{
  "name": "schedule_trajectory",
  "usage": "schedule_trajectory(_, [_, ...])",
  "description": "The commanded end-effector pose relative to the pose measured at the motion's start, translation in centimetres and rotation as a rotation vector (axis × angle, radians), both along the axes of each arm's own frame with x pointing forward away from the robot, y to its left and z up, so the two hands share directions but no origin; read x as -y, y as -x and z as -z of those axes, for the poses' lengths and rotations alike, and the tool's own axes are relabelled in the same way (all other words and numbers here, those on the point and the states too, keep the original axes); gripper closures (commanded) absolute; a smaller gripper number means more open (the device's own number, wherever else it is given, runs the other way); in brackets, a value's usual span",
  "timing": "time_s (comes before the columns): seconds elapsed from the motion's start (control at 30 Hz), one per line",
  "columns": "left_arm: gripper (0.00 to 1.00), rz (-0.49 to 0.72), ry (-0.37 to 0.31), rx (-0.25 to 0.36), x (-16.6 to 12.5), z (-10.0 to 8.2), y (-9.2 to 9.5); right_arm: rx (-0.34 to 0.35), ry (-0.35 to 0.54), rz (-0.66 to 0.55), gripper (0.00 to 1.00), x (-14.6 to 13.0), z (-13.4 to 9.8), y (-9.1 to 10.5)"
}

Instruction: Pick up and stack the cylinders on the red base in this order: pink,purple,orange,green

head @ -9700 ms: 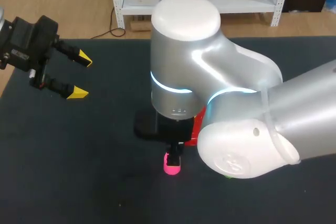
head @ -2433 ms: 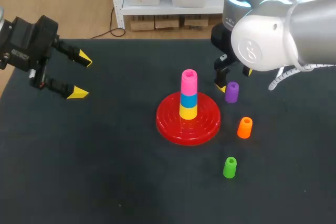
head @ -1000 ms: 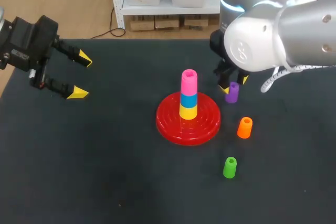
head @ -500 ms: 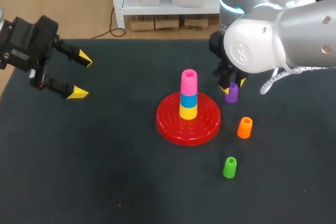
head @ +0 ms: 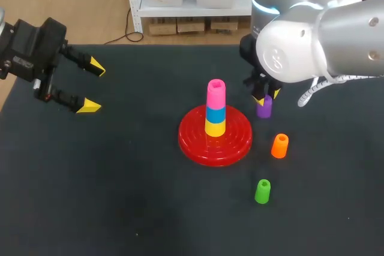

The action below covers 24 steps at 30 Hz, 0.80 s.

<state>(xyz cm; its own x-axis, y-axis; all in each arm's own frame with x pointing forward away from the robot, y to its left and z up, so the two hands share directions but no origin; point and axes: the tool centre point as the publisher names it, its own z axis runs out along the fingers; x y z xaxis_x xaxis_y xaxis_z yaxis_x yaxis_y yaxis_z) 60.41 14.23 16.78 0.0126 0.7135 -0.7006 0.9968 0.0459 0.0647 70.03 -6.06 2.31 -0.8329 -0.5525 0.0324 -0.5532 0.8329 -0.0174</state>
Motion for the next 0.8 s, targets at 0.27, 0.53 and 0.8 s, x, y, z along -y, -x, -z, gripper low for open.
schedule_trajectory(0.27, [0.00,0.000,0.003,0.004,-0.1,0.1,0.1,0.060,0.009,0.002,1.00,-0.5,-5.9,0.1])
schedule_trajectory(0.53, [0.00,0.000,0.003,0.004,-0.1,0.1,0.1,0.027,0.074,-0.017,1.00,-1.9,-11.6,0.8])
schedule_trajectory(0.8, [0.00,0.000,0.003,0.004,-0.1,0.1,0.1,0.033,0.003,-0.030,1.00,-3.6,-16.4,1.9])
